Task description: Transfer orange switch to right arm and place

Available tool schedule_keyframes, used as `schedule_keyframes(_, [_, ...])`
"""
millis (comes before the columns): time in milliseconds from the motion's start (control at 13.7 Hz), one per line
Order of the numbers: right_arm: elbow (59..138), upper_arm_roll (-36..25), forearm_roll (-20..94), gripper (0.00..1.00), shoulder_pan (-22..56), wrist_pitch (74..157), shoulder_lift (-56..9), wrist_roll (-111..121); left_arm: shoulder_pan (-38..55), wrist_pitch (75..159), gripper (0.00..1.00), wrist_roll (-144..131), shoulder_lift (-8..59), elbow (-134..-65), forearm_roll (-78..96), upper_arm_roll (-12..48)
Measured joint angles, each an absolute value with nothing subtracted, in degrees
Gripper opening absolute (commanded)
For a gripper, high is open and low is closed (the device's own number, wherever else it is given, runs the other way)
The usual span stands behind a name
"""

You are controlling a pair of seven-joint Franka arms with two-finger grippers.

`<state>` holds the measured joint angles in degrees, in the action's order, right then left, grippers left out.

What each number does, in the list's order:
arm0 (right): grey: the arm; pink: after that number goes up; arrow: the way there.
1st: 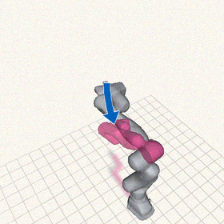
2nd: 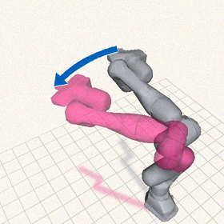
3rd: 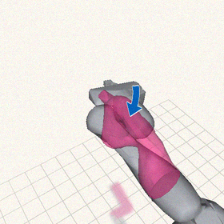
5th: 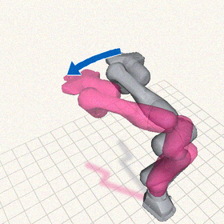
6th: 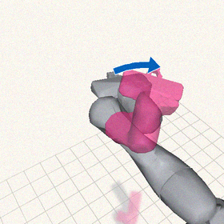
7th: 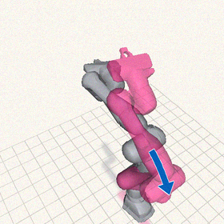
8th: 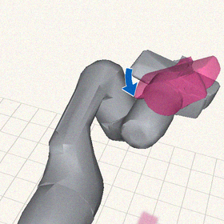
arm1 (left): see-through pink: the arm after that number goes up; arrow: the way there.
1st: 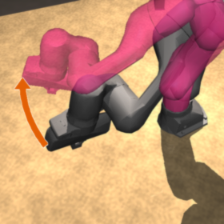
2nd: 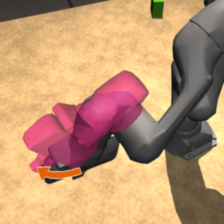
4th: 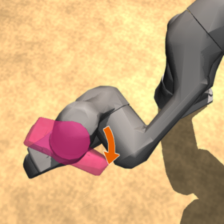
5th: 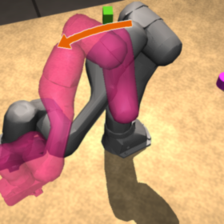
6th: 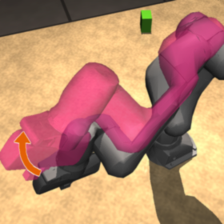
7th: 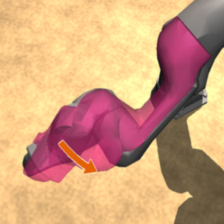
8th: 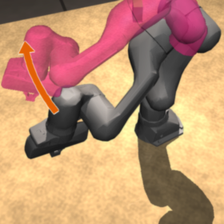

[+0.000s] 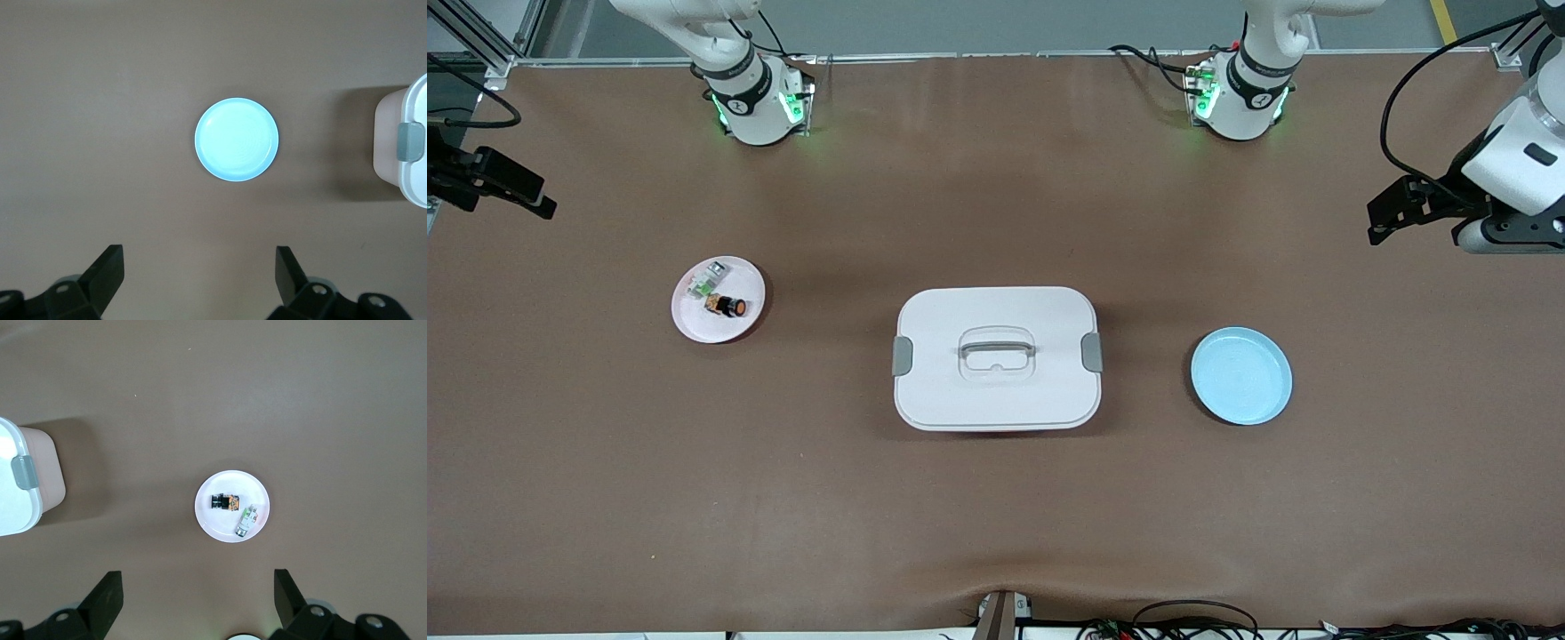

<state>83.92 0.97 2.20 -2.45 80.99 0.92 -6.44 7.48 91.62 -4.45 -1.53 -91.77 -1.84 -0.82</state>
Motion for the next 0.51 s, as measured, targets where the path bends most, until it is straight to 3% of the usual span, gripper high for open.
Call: schedule_keyframes(509, [83.8, 0.6, 2.1, 1.00, -2.6, 80.9, 0.9, 2.2, 7.5, 91.6, 1.00, -4.4, -1.6, -92.1, -1.8, -0.7])
